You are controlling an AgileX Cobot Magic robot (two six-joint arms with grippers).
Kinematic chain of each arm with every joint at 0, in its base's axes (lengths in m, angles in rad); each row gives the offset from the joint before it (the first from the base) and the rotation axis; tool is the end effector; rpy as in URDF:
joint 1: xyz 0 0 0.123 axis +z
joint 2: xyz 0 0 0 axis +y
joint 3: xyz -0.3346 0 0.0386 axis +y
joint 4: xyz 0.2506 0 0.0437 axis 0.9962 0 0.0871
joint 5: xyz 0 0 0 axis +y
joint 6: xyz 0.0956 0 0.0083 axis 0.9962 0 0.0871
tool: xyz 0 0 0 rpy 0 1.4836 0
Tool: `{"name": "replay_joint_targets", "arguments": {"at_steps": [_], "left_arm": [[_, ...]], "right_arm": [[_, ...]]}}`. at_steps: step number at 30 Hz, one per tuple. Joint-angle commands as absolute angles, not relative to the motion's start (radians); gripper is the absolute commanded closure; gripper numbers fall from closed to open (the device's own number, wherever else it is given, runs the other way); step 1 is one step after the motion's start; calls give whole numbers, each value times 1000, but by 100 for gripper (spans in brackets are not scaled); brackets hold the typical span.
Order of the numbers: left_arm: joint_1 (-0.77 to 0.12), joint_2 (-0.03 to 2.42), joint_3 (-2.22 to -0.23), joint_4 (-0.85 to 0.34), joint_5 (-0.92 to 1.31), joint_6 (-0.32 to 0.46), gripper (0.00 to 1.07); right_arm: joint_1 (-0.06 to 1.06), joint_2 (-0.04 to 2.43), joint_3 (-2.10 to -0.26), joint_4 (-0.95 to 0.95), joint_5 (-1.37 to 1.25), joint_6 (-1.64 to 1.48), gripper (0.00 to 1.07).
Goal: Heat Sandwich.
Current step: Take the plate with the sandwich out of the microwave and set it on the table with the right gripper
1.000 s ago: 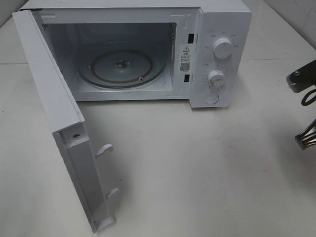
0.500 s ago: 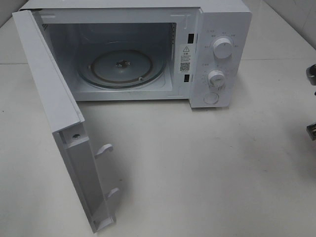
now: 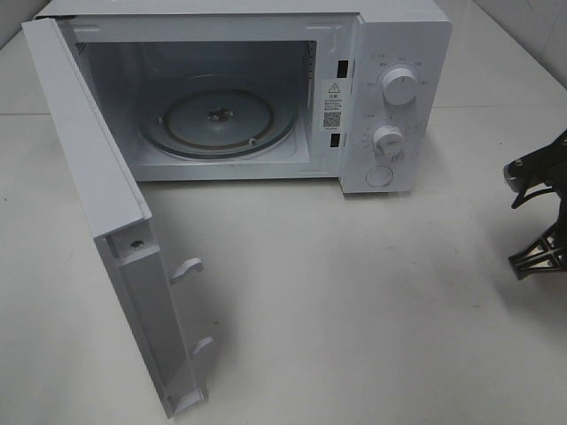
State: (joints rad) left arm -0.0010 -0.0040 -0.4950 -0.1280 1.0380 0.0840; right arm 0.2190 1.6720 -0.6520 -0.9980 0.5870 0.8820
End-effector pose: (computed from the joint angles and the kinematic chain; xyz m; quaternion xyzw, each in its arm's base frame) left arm -0.0497 -0.0105 0.2772 0.0376 0.8450 -0.0419 0.5319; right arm 0.2684 0.0139 0.1800 -0.0846 0.9574 -0.2228 0.1630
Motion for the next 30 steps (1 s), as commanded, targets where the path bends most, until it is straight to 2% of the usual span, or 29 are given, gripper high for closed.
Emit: {"name": "replay_joint_targets", "arguments": {"at_steps": [1,10,21,25,30], "left_arm": [[1,-33,-492,-133,1036,77,9],[1,-33,-492,-133,1036,77,9],[1,-33,-492,-133,1036,77,9],[1,-33,-492,-133,1036,77,9],[1,-33,-492,-133,1036,77,9]], "right_arm": [[212,1699,-655,-1051,590,913,107],[212,1806,-655,-1090,520,957,107],[212,1812,-655,-1090,520,957,106],[212,1812,-655,-1086,521,957,103],[212,1809,-655,-1069,520,956,92]]}}
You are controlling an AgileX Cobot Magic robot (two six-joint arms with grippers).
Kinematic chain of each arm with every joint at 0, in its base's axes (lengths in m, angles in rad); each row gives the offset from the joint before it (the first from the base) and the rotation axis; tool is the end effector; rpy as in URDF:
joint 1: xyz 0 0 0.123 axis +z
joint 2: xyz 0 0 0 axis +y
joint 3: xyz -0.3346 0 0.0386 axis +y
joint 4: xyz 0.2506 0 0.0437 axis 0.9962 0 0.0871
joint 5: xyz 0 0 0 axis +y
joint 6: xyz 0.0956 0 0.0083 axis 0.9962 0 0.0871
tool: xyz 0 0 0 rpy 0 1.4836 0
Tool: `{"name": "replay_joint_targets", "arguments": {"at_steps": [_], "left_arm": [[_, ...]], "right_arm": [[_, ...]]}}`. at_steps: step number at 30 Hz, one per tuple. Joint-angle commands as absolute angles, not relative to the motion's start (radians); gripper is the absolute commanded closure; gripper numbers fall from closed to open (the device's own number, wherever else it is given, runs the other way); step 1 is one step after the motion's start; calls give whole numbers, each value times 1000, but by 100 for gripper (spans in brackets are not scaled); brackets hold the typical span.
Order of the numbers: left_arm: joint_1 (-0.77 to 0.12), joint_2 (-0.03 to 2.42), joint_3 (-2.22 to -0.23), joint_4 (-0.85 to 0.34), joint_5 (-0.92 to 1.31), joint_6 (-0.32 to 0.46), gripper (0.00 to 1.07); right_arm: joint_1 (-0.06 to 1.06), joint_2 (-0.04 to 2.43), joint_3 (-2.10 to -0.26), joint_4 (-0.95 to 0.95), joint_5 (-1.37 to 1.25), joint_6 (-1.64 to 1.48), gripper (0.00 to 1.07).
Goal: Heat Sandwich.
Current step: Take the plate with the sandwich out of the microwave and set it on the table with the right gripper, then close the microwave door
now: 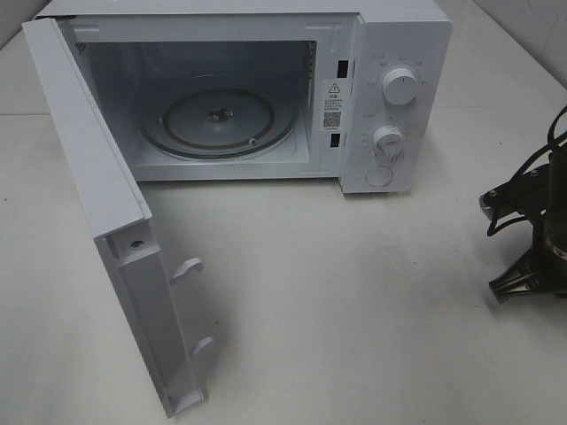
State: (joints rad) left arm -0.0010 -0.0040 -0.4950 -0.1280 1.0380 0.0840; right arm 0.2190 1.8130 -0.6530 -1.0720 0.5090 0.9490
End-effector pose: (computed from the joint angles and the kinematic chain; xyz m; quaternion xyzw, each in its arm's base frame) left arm -0.0497 -0.0105 0.2772 0.0376 0.8450 -0.0419 0.5319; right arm 0.2805 0.0203 0.1420 -0.1110 0.9628 -0.2082 0.1319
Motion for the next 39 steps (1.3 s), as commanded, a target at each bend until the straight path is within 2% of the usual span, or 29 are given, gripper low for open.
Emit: {"name": "replay_joint_targets", "arguments": {"at_steps": [1,3,4,5,7,13,14,18,22,27,31,39], "left_arm": [[1,-33,-492,-133,1036,77,9],[1,-33,-492,-133,1036,77,9],[1,-33,-492,-133,1036,77,9],[1,-33,-492,-133,1036,77,9],[1,-33,-492,-133,1036,77,9],[1,-33,-492,-133,1036,77,9],[1,-33,-492,-133,1036,77,9],[1,-33,-492,-133,1036,77,9],[1,-33,-492,-133,1036,77,9],[1,-33,-492,-133,1036,77,9],[1,-33,-492,-133,1036,77,9],[1,-33,-492,-133,1036,77,9]], "right_arm": [[212,1799,-655,-1057,520,952,85],[212,1782,-655,-1056,520,952,75],[212,1782,-655,-1056,520,952,75],[212,1760,-655,-1047,521,951,66],[212,1731,-655,-1015,520,929,58],[213,1649,-655,-853,521,771,46],[213,1612,-655,-762,521,684,43],[213,1545,-655,-644,532,540,39],[213,1406,-655,-437,572,330,29],[213,1319,-655,-345,597,255,27],[213,1150,-655,-213,662,153,27],[213,970,-655,-147,759,108,28]]}}
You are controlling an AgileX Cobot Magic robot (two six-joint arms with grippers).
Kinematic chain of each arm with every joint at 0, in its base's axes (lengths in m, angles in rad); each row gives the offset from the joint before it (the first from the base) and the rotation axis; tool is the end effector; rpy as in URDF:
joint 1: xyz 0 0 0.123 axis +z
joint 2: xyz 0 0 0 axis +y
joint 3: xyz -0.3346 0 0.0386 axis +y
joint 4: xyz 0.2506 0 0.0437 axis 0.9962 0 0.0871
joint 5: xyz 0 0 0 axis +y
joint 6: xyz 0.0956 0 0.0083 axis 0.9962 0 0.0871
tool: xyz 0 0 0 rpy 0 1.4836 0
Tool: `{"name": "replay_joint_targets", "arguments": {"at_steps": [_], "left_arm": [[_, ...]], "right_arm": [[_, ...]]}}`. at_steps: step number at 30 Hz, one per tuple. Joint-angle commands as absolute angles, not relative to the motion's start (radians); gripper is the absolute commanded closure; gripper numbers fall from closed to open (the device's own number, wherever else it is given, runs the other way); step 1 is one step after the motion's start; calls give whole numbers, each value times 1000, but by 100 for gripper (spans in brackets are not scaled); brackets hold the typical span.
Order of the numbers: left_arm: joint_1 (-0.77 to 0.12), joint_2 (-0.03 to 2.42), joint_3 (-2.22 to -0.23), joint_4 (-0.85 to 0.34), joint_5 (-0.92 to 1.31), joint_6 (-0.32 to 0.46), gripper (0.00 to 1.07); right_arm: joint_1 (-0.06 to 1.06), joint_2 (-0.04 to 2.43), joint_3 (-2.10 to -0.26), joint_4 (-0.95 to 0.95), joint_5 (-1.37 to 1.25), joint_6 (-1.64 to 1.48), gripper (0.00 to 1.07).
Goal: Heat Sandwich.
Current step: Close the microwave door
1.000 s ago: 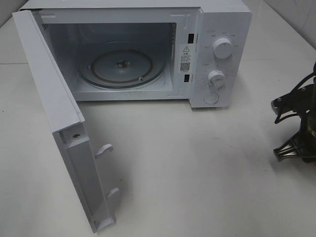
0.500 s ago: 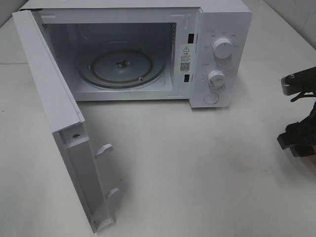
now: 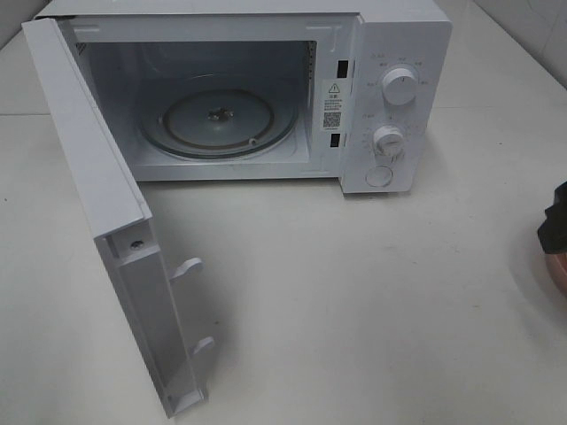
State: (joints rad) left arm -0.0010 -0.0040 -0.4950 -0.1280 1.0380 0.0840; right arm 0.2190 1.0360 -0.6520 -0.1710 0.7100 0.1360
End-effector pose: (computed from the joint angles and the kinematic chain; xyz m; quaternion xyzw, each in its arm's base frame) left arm -0.0497 -0.0105 0.2772 0.0376 0.8450 -0.0419 0.5319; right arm 0.1613 0.0250 0.2969 -0.0864 0.9542 -0.0214 0.2855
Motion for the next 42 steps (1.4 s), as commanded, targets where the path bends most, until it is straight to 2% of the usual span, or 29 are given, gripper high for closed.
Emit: {"name": "replay_joint_targets", "arguments": {"at_steps": [1,13,27,29,32,35,42], "left_arm": [[1,-33,-492,-133,1036,77,9],[1,-33,-492,-133,1036,77,9],[1,-33,-492,-133,1036,77,9],[1,-33,-492,-133,1036,77,9],[1,-33,-492,-133,1036,77,9],[1,-33,-492,-133,1036,77,9],[1,-33,-492,-133,1036,77,9]], "right_arm": [[213,943,-655,-144,770,99,29],[213,649,-655,-142,986,96,31],[208,294,-653,-140,1078,96,31],[196,277,-653,-135,1079,94,31],[118,206,-653,-120,1078,62,31],[101,176,-642,-106,1068,58,31],[47,54,-505,-82,1027,25,31]]}}
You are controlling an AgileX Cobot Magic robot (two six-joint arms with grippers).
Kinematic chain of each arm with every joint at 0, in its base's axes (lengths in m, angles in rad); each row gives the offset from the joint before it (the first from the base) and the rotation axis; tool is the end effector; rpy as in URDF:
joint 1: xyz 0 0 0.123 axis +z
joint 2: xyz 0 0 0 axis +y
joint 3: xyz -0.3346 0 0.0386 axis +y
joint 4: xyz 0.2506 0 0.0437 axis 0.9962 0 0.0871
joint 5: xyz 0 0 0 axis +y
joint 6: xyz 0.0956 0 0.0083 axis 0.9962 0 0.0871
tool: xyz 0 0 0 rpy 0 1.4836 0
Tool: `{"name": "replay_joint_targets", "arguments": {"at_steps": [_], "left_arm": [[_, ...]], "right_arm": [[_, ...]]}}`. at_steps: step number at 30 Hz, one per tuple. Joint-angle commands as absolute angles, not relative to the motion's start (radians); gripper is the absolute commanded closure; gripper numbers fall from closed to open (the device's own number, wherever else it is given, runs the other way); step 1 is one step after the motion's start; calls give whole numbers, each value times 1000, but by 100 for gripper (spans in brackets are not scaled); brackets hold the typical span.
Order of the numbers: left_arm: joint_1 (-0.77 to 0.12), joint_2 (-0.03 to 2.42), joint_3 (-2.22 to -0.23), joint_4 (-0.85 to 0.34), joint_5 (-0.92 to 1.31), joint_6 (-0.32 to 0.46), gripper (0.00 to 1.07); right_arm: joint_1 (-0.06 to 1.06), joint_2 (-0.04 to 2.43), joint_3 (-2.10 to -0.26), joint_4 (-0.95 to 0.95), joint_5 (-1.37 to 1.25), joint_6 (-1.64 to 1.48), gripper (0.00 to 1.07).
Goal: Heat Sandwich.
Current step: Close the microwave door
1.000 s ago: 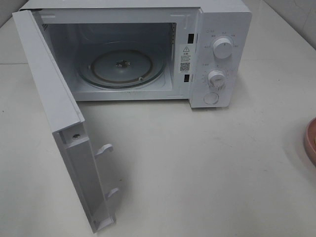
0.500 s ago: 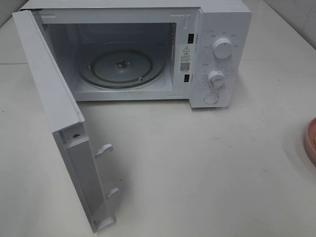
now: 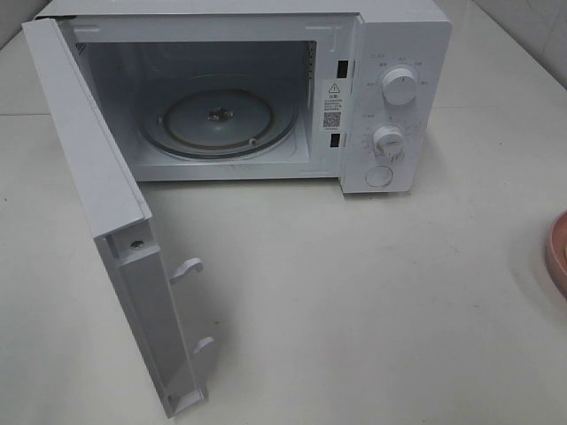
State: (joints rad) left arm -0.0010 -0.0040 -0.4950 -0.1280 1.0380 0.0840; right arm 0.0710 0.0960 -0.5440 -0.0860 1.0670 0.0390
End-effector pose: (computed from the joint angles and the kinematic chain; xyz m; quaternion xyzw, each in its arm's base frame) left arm -0.0497 -0.0105 0.2772 0.0376 0.8450 -0.0419 0.5319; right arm -0.0393 -0.0100 0.2930 -0.0132 0.8672 -0.0157 0.4976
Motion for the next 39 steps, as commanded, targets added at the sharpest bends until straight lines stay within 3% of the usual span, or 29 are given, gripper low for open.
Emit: {"name": "replay_joint_targets", "arguments": {"at_steps": [1,39], "left_arm": [[1,-33,-492,-133,1036,77,9],[1,-33,-492,-133,1036,77,9]], "right_arm": [[39,36,-504,-82,1025,25,31],[-2,-32,-507,-79,1025,17,32]]}}
